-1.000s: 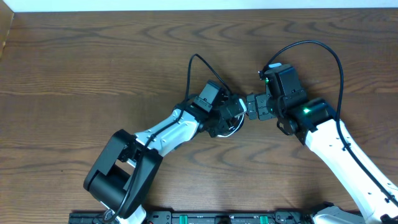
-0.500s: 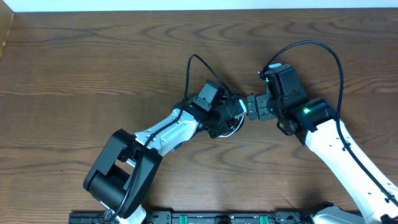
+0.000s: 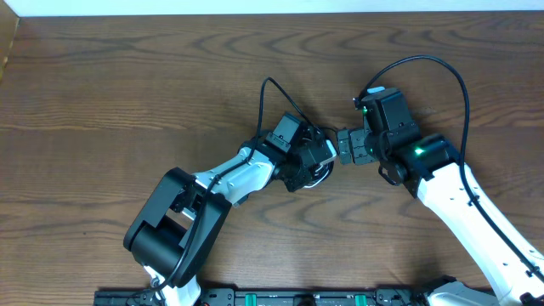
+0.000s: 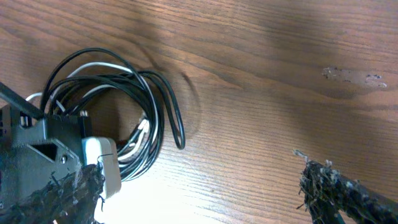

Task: Untangle cables

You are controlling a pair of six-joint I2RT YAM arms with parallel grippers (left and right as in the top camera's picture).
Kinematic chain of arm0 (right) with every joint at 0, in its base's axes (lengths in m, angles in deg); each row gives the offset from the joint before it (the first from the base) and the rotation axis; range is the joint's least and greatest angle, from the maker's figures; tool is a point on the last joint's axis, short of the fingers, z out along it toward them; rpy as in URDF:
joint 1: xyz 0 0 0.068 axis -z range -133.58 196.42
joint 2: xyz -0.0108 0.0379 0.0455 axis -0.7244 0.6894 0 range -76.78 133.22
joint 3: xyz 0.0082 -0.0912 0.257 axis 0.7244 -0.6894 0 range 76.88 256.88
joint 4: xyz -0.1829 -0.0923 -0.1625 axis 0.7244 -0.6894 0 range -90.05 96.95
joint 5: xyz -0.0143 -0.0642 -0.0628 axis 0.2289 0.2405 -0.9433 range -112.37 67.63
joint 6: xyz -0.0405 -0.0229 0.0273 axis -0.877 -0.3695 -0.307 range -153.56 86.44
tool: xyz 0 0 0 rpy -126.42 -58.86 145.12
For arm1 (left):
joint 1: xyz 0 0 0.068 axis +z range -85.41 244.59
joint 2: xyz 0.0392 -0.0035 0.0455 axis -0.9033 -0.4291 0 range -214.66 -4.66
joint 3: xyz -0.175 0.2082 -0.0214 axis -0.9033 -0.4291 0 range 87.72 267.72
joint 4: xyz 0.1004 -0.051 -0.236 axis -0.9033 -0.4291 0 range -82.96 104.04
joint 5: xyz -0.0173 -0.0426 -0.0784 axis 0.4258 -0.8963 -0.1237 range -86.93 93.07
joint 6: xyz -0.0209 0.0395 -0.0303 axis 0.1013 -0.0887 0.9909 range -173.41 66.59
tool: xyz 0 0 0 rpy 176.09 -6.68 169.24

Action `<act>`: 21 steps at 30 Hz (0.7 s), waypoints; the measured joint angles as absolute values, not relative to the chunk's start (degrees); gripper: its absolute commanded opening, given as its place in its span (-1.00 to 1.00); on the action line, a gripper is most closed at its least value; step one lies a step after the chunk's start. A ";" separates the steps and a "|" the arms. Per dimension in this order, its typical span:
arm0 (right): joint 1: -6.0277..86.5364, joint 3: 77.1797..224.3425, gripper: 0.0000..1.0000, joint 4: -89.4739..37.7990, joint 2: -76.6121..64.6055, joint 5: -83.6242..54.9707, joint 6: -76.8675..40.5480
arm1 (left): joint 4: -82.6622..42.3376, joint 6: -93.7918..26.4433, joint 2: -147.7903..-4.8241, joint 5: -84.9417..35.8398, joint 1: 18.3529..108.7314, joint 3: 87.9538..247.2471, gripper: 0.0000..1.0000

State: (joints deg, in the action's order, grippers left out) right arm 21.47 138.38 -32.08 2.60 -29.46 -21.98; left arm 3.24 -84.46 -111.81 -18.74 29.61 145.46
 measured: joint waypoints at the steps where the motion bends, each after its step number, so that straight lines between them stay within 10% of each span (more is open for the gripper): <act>1: 21.47 138.38 0.98 -32.06 2.60 -29.46 -21.98 | 3.24 -84.39 -111.81 -18.74 29.61 145.46 -0.85; 21: 21.47 138.38 0.99 -32.08 2.60 -29.48 -21.98 | 2.54 -84.57 -104.64 -18.08 29.61 145.44 -0.85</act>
State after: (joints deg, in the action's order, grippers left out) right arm 21.47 138.38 -32.08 2.60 -29.48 -21.98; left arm 2.54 -84.57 -104.64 -18.08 29.61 145.44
